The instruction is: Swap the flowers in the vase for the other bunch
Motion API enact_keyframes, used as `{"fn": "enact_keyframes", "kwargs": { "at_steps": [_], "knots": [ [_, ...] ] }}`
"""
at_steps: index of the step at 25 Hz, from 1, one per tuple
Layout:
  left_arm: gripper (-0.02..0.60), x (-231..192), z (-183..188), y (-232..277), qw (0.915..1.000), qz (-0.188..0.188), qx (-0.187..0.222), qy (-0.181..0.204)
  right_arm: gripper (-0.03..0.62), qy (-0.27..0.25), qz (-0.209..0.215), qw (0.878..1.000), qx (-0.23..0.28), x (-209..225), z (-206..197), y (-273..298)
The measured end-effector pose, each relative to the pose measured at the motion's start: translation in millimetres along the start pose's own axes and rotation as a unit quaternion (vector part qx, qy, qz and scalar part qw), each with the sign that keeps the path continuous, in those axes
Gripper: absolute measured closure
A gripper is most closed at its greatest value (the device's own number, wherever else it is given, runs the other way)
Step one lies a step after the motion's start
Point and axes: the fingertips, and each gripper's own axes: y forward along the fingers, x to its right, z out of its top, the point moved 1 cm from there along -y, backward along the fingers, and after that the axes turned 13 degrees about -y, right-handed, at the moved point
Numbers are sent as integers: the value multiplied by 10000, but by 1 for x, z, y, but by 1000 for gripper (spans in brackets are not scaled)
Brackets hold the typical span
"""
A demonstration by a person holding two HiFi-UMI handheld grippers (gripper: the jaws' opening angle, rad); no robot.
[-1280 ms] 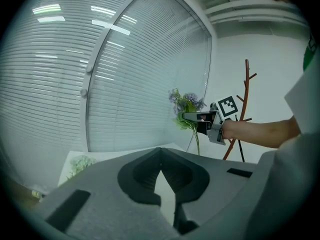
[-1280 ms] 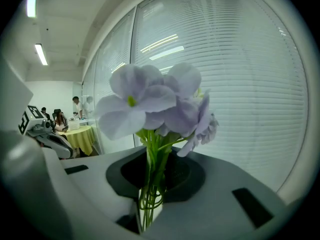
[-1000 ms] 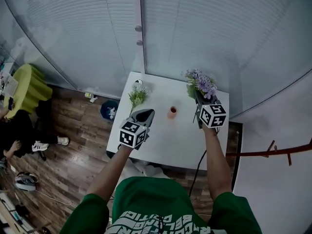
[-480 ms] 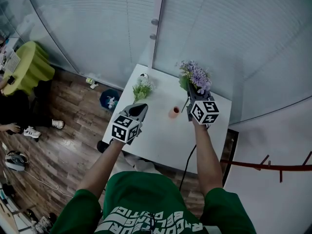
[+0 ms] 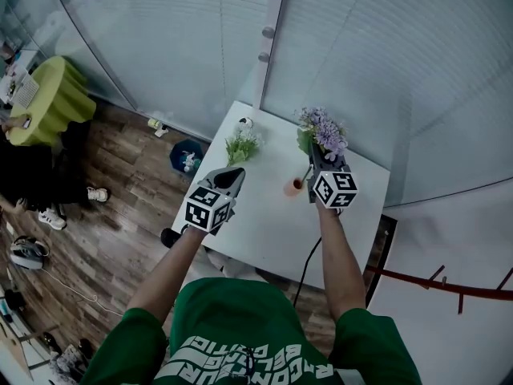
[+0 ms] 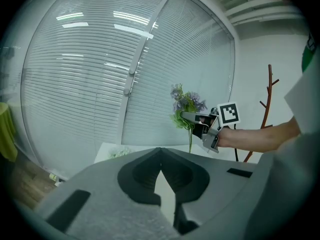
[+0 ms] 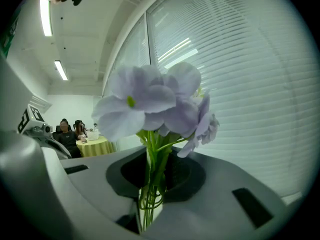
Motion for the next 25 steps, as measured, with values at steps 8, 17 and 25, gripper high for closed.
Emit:
{"fn": "enact_keyframes", "kwargs": {
  "at_steps": [8,17,25],
  "knots": [
    [574,-1,-3,21,9999,-90,-96,39,542,256,182,9973,-666,-12,-73,-6],
    [574,11,-6,40,9994,-254,-195,152,540,348,360,9922,-1143,-23,-115,-8],
    [574,16,-6,37,9990,-336,-232,189,389,569,504,9846,-1574,-26,-120,-12]
  ]
}}
